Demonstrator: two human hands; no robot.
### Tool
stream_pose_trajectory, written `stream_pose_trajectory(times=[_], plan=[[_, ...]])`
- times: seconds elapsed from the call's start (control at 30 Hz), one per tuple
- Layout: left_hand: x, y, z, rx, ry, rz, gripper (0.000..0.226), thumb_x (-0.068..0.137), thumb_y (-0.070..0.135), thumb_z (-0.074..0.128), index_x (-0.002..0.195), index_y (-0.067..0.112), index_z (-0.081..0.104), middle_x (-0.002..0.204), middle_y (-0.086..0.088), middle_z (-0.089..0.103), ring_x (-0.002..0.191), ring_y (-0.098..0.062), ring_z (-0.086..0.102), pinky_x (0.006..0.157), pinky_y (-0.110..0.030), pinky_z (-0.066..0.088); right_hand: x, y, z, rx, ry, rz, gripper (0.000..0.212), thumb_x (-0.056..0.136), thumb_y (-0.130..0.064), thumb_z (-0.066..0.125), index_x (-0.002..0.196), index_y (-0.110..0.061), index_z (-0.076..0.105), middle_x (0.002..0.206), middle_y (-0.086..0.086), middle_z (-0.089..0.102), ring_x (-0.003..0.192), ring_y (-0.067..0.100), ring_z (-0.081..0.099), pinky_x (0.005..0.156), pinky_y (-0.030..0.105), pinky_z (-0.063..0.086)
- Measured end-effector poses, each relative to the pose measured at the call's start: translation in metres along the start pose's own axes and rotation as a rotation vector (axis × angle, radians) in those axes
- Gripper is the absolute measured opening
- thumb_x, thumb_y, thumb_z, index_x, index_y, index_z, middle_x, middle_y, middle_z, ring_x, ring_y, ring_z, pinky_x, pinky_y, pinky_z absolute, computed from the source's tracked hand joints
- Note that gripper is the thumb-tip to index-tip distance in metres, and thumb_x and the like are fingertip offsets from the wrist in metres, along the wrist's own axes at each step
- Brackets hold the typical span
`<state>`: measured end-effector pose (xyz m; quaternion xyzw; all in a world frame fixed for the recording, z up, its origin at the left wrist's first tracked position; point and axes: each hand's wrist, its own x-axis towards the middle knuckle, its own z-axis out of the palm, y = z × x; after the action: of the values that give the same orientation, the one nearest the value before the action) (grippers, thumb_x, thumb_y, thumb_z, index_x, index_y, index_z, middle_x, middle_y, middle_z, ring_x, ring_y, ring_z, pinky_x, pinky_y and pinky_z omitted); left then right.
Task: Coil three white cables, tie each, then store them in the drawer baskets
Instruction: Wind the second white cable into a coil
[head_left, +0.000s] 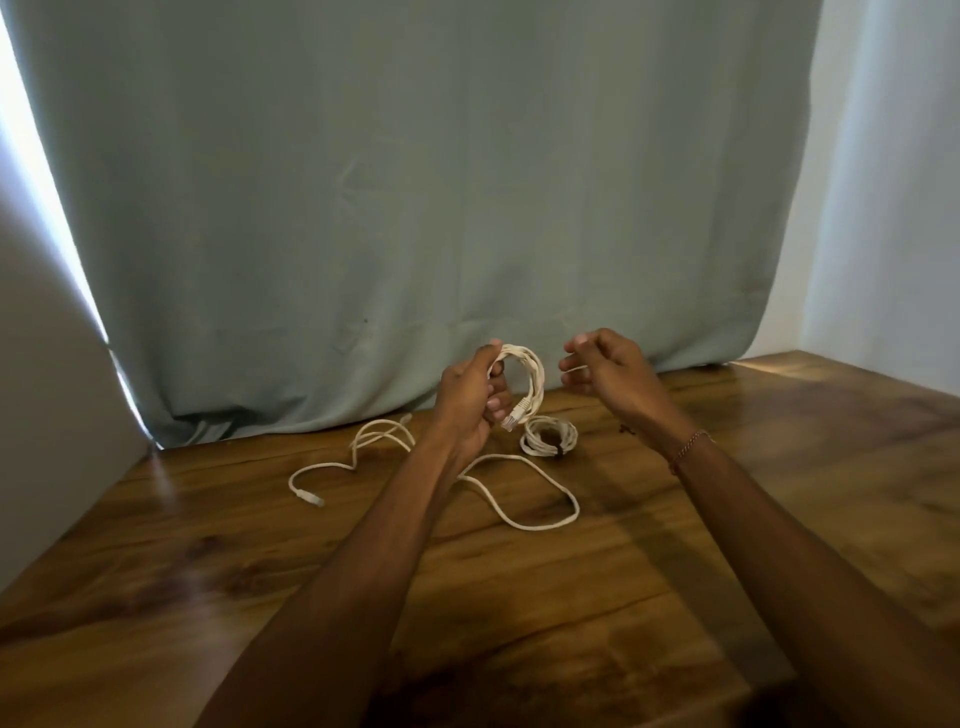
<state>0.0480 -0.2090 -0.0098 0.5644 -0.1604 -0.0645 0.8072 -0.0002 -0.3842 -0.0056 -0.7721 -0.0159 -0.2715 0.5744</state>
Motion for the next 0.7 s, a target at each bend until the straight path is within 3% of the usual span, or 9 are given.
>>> stream_pose_trajectory(times=[0.07,0.2,0.37,0.53,0.7], plan=[[0.005,-0.012,0.014,0.013,-0.011,-0.019,0.038,0.104,0.03,0.052,0.07,0.016,0.045,0.049,0.003,0.03,0.038,-0.01,0.028,0.04,-0.021,0.024,0.0,0.015,-0.021,-0.005,0.031,0.042,0.028,0.107,-0.031,0.046,0.112,-0.01,0.063,0.102,0.008,0.072,0.093,0.023,0.072,0.085,0.04,0.061],[0.012,-0.035,0.041,0.016,-0.024,-0.056,0.037,0.105,0.032,0.053,0.073,0.014,0.046,0.051,0.001,0.029,0.037,-0.011,0.03,0.039,-0.02,0.028,-0.003,0.038,-0.06,-0.068,0.096,0.075,0.025,0.107,-0.022,0.046,0.109,-0.005,0.065,0.099,0.009,0.071,0.091,0.023,0.069,0.077,0.033,0.06],[0.021,-0.061,0.071,0.004,-0.047,-0.104,0.036,0.105,0.035,0.053,0.077,0.014,0.045,0.052,0.0,0.028,0.036,-0.01,0.032,0.04,-0.019,0.027,0.005,0.082,-0.099,-0.236,0.143,0.126,0.018,0.101,-0.02,0.057,0.09,-0.014,0.07,0.091,0.01,0.073,0.095,0.032,0.071,0.087,0.049,0.059],[0.033,-0.082,0.086,0.019,-0.05,-0.11,0.038,0.104,0.037,0.054,0.076,0.013,0.046,0.05,0.002,0.031,0.04,-0.011,0.033,0.042,-0.021,0.031,0.015,0.132,-0.117,-0.557,0.067,0.178,0.01,0.094,-0.017,0.068,0.099,-0.011,0.074,0.098,0.005,0.073,0.096,0.022,0.066,0.078,0.027,0.044],[0.044,-0.09,0.084,0.014,-0.034,-0.112,0.037,0.105,0.036,0.052,0.078,0.012,0.046,0.049,0.002,0.032,0.041,-0.012,0.033,0.044,-0.024,0.031,0.036,0.168,-0.103,-0.716,0.043,0.223,0.022,0.093,-0.025,0.069,0.108,-0.012,0.077,0.101,0.008,0.074,0.092,0.022,0.065,0.078,0.025,0.044]])
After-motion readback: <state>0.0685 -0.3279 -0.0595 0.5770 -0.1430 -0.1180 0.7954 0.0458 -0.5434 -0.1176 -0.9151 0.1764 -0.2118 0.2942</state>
